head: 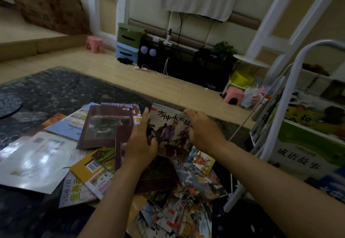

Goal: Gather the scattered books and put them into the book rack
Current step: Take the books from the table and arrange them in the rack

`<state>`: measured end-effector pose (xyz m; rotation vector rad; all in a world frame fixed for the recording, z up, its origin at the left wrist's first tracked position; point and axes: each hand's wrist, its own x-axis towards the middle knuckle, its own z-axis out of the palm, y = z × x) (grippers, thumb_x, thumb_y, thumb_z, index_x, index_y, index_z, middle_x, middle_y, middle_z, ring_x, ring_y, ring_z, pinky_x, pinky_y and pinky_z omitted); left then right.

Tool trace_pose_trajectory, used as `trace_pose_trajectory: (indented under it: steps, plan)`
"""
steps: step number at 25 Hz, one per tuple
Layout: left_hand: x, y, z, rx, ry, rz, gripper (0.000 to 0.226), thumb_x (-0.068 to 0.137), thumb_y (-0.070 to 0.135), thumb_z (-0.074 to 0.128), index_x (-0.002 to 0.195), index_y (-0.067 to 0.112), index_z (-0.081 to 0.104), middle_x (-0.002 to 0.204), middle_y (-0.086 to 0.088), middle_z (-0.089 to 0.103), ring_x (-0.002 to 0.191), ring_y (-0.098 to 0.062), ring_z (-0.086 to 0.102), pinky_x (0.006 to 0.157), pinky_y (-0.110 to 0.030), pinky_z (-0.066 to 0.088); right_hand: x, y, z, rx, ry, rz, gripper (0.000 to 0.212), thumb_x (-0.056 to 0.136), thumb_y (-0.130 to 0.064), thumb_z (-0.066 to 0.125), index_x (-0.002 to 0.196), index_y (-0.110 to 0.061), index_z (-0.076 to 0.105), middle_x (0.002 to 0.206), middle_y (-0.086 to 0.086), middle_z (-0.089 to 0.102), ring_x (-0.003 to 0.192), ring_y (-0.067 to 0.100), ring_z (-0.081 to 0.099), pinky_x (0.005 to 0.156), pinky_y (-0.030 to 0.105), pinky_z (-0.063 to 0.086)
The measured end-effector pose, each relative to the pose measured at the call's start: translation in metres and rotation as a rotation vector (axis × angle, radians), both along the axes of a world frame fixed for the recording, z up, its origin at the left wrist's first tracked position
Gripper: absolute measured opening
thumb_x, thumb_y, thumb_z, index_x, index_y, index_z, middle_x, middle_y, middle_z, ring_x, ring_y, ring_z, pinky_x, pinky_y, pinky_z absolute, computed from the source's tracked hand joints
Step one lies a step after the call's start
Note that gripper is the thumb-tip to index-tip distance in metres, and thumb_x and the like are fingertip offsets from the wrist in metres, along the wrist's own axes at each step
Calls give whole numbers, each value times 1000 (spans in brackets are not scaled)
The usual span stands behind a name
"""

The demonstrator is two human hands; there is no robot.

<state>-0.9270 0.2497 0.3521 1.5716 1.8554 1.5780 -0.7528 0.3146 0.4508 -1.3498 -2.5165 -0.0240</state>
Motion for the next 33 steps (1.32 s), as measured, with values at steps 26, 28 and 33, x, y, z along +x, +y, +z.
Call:
trace_pose_trajectory:
  steps: [26, 28, 33]
  plan:
    - [221, -17, 311, 215, 529, -302, 87, 79, 6, 71, 150, 21, 24, 129, -12, 52, 113, -29, 55, 85, -34, 49, 262, -69, 260, 388, 70, -130, 56, 92, 0, 51, 142, -24, 44, 120, 13, 49, 105, 34, 56, 77, 35, 46]
    - [266, -8, 328, 217, 579, -368, 87, 79, 6, 70, 151, 18, 23, 131, -13, 52, 116, -30, 53, 87, -33, 46, 309, -69, 269, 406, 75, -195, 50, 92, 0, 48, 138, -19, 46, 121, 15, 50, 107, 35, 55, 78, 34, 42]
    - [356, 20, 335, 200, 749, -468, 80, 86, 9, 65, 153, 17, 21, 134, -16, 54, 119, -32, 53, 92, -35, 45, 402, -58, 257, 392, 116, -392, 49, 90, 6, 47, 137, -10, 44, 126, 19, 47, 109, 38, 53, 84, 44, 52]
